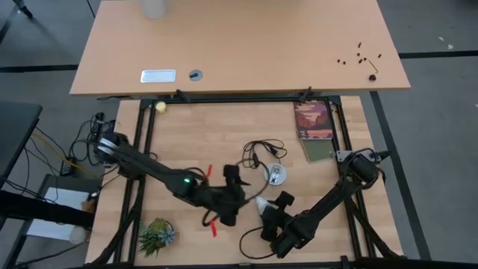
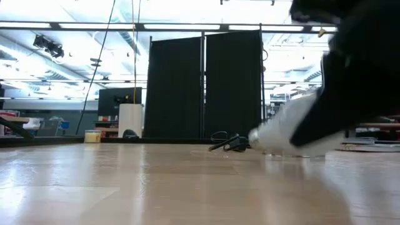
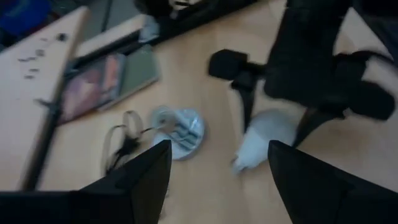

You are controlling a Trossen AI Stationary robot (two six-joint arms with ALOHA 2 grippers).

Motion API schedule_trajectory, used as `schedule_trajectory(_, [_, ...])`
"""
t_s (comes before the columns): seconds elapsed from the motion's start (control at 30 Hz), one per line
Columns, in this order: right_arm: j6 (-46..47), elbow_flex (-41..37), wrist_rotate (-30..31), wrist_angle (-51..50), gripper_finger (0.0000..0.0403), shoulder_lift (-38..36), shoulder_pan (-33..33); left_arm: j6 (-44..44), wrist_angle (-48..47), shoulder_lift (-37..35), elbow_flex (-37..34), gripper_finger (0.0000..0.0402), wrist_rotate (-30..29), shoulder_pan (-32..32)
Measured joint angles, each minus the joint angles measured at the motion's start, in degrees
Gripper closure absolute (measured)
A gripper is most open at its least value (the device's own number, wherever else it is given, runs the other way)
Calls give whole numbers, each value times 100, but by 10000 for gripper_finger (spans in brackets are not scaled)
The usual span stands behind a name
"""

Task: Screw lightbulb
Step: Insert the lightbulb into the silver lamp

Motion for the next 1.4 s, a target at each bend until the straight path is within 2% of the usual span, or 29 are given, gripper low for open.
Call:
schedule_trajectory(0.2, [-1067, 36, 60, -27, 116, -753, -2, -13, -604, -833, 0, 131, -357, -184])
schedule_trajectory(0.37, [-1907, 36, -422, -30, 115, -1525, -259, 71, -690, -1390, 0, 131, -571, -436])
schedule_trajectory(0.5, [-2335, 36, -703, -33, 115, -2117, -535, 314, -248, -1750, -2, 131, -810, -731])
schedule_trajectory(0.6, [-2605, 36, -905, -117, 115, -2532, -772, 591, 418, -1895, -2, 131, -840, -897])
schedule_trajectory(0.77, [-2964, 38, -1398, -249, 115, -3115, -1253, 1296, 1410, -1806, -2, 131, -332, -1167])
schedule_trajectory(0.93, [-3369, 38, -1870, -357, 115, -3508, -1611, 1677, 1976, -1468, -2, 131, 302, -1052])
schedule_trajectory(1.4, [-3519, 38, -3238, -1848, 115, -3986, -2355, 1543, 2712, -46, -4, 131, 1943, 549])
